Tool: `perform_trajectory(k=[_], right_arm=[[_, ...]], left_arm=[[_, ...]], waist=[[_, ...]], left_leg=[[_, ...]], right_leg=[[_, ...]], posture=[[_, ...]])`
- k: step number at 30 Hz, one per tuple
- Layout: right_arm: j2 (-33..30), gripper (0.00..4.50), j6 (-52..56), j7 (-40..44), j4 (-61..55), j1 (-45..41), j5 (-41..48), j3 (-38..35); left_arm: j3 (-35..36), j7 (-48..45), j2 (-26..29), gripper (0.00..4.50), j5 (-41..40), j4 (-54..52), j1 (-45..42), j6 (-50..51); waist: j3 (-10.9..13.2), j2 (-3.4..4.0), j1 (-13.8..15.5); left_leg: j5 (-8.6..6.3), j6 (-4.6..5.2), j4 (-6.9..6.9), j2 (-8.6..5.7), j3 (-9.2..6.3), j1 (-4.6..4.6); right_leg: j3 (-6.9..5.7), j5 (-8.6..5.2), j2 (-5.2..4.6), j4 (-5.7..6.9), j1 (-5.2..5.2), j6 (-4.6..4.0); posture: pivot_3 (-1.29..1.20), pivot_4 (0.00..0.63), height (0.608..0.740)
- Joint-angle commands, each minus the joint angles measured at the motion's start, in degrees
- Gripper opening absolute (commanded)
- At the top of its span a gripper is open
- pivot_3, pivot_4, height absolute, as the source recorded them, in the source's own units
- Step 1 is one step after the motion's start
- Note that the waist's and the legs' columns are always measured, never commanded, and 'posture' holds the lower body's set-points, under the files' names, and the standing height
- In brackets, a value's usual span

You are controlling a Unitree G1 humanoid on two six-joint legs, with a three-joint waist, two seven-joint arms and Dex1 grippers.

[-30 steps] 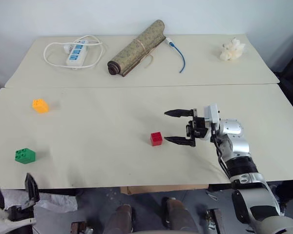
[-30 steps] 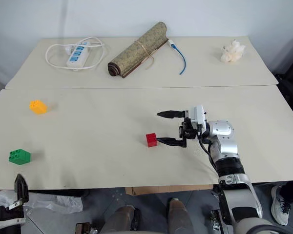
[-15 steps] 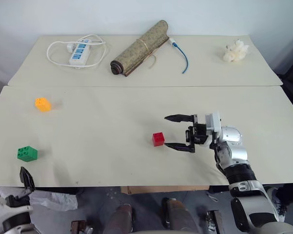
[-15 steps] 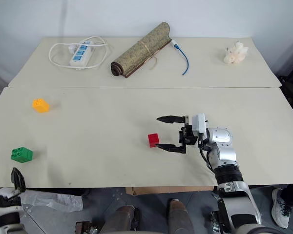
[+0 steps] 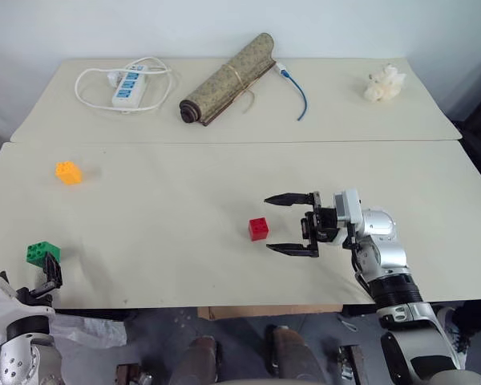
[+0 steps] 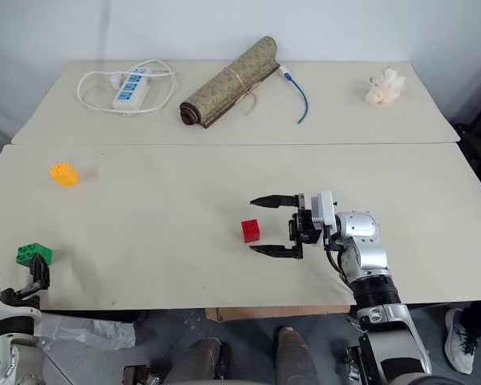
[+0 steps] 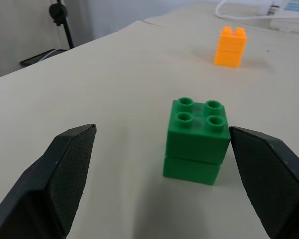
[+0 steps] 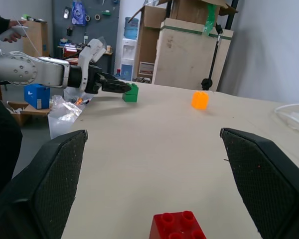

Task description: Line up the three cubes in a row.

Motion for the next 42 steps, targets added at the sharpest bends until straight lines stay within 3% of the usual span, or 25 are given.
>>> perform_trajectory(k=[1, 9, 14, 17, 19, 21, 23, 26, 30, 33, 42], right_arm=[[0.0, 4.5, 0.1, 1.5, -2.2, 0.4, 1.1, -0.2], [-0.2, 4.5, -0.1, 0.7, -2.9, 1.2, 0.9, -0.2], [-0.9, 4.5, -0.2, 0.0, -3.4, 2.0, 0.6, -0.8], [-2.3, 4.5, -0.3, -0.5, -3.6, 2.4, 0.5, -1.8], [-4.0, 4.5, -0.4, -0.8, -3.3, 2.4, 0.5, -2.9], [-6.8, 4.5, -0.8, -1.2, -2.2, 2.1, 0.1, -5.2], [-8.9, 4.5, -1.0, -1.5, -1.7, 2.0, 0.0, -6.4], [-11.7, 4.5, -1.2, -0.6, -1.0, 2.1, -0.1, -7.7], [-14.7, 4.5, -0.7, 0.5, -3.8, 5.3, 0.2, -8.3], [-16.1, 4.5, 0.1, -0.6, -7.3, 8.9, 0.3, -8.9], [-17.4, 4.5, 4.4, -7.7, -21.1, 21.0, 1.8, -11.3]], left_arm=[[0.2, -1.1, 1.6, 3.91, 0.7, 0.3, -0.2, 0.6], [0.0, -4.9, 2.9, 1.52, 0.3, 2.2, -0.9, -0.7], [2.3, -13.6, 3.9, 1.52, -6.1, 2.2, -1.8, -6.1], [0.3, -24.6, 8.5, 1.52, -10.5, -0.5, -1.1, -5.0], [-1.7, -32.1, 13.7, 1.52, -17.0, -3.9, -1.5, 1.3], [-6.6, -41.6, 22.7, 1.52, -18.9, -4.1, -5.4, 7.6], [-11.6, -48.4, 29.0, 1.52, -16.5, -1.7, -9.7, 9.3], [-21.3, -57.6, 32.8, 1.52, -10.9, 5.0, -19.3, 7.8], [-33.8, -69.0, 31.3, 1.52, -2.5, 15.6, -31.7, 1.4], [-38.9, -73.3, 27.6, 1.52, 1.3, 23.5, -38.2, -2.4], [-41.6, -80.0, 21.8, 1.52, 5.0, 37.2, -46.4, -9.1]], waist=[[0.0, 0.0, 0.0], [0.0, 0.0, -0.1], [0.0, 0.0, 0.0], [0.0, 0.0, 0.0], [0.0, 0.0, 0.0], [0.0, 0.0, 0.4], [0.0, 0.05, 0.8], [0.0, 0.31, 0.1], [0.0, 0.36, -0.7], [0.0, 0.36, -1.0], [0.0, 0.34, -1.2]], left_leg=[[0.0, 0.0, 0.0, 0.0, 0.0, 0.0], [0.0, -0.01, 0.0, 0.01, 0.0, 0.0], [0.0, -0.01, 0.0, 0.01, -0.01, -0.02], [0.01, -0.02, 0.0, 0.01, -0.02, -0.02], [0.01, -0.02, 0.0, 0.0, -0.07, -0.02], [0.01, -0.01, 0.01, -0.01, -0.16, -0.05], [0.04, -0.04, 0.02, -0.12, -0.39, -0.1], [0.04, -0.04, -0.01, -0.16, -0.28, 0.02], [0.07, -0.1, -0.08, 0.0, -0.11, -0.04], [0.07, -0.1, -0.06, 0.01, -0.04, -0.14], [0.09, -0.06, 0.09, -0.02, 0.03, -0.12]], right_leg=[[0.0, 0.0, 0.0, 0.01, 0.0, 0.0], [0.0, 0.0, 0.0, 0.02, -0.01, 0.0], [-0.01, 0.0, -0.01, 0.01, 0.0, 0.0], [0.0, -0.01, -0.01, 0.0, -0.01, -0.01], [0.02, -0.01, -0.04, -0.02, 0.01, -0.03], [0.06, -0.02, -0.1, -0.02, 0.05, -0.04], [0.03, -0.06, -0.19, -0.06, 0.06, -0.12], [-0.06, -0.06, -0.14, -0.01, 0.09, -0.11], [-0.15, -0.04, 0.07, 0.13, -0.08, -0.08], [-0.17, -0.05, 0.08, 0.18, -0.2, -0.09], [-0.08, -0.03, 0.05, 0.33, -0.19, -0.04]], posture=[[0.0, 0.15, 0.74], [0.0, 0.15, 0.74], [0.0, 0.15, 0.74], [0.0, 0.15, 0.74], [0.0, 0.15, 0.74], [0.0, 0.15, 0.74], [0.0, 0.15, 0.74], [0.0, 0.15, 0.74], [0.0, 0.15, 0.74], [0.0, 0.15, 0.74], [0.0, 0.15, 0.74]])
